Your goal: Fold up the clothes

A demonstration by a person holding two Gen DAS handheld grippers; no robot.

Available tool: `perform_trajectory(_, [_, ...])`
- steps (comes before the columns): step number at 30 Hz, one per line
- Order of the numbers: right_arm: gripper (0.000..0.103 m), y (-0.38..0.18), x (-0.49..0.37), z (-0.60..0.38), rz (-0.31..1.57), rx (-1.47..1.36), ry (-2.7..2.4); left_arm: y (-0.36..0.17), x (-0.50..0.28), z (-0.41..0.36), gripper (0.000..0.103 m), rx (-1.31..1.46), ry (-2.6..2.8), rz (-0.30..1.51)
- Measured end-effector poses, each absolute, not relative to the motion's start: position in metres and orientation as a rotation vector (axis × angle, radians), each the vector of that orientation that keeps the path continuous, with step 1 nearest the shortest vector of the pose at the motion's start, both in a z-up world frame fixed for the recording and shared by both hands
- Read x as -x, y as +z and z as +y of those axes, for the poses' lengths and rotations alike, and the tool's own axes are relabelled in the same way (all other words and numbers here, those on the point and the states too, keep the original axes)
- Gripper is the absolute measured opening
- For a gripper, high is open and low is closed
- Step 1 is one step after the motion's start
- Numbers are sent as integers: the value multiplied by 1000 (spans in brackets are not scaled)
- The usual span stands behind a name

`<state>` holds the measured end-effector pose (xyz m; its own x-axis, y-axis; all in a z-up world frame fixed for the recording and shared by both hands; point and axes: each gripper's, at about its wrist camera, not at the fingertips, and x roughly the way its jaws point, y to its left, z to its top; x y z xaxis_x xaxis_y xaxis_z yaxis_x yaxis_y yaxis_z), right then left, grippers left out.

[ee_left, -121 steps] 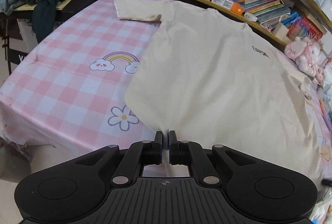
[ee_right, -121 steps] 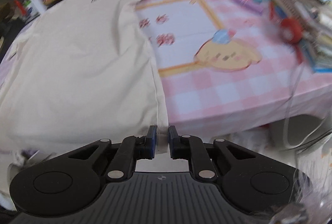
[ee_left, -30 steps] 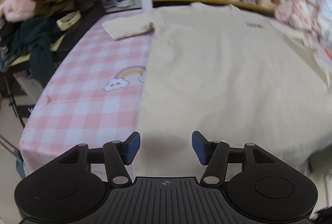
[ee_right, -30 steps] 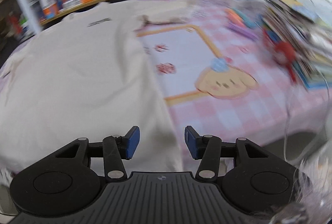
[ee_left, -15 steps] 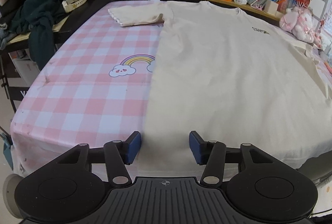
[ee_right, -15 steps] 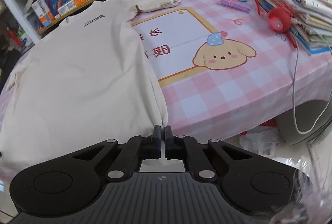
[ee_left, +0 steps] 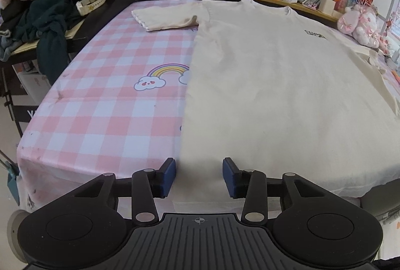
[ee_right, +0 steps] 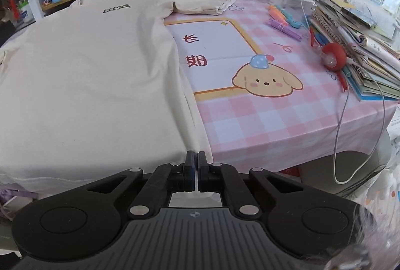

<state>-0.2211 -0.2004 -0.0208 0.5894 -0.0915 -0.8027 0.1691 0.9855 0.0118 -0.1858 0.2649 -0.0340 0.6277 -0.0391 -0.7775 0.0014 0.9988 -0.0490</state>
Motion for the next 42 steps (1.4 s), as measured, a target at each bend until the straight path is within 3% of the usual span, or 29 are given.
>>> perform_trajectory(6, [5, -14, 220, -208, 904, -222, -172, -34, 184, 266, 41, 67, -29, 886])
perform_trajectory(15, [19, 14, 230, -172, 831, -233, -104, -23, 177, 251, 45, 29, -99, 850])
perform_trajectory(18, [25, 20, 230, -157, 817, -210, -88, -21, 177, 246, 49, 3, -135, 836])
perform_trajectory(20, [36, 24, 231, -147, 809, -199, -81, -19, 177, 243, 51, -1, -156, 829])
perform_trajectory(22, [39, 26, 232, -139, 805, -197, -79, -18, 179, 241, 60, -10, -174, 818])
perform_trajectory(27, [47, 24, 232, -119, 816, -190, -83, -16, 183, 236, 63, -28, -220, 803])
perform_trajectory(32, [64, 25, 234, -102, 810, -180, -104, -17, 182, 237, 75, -43, -248, 794])
perform_trajectory(42, [67, 28, 227, -87, 796, -163, -109, -19, 176, 239, 81, -52, -262, 789])
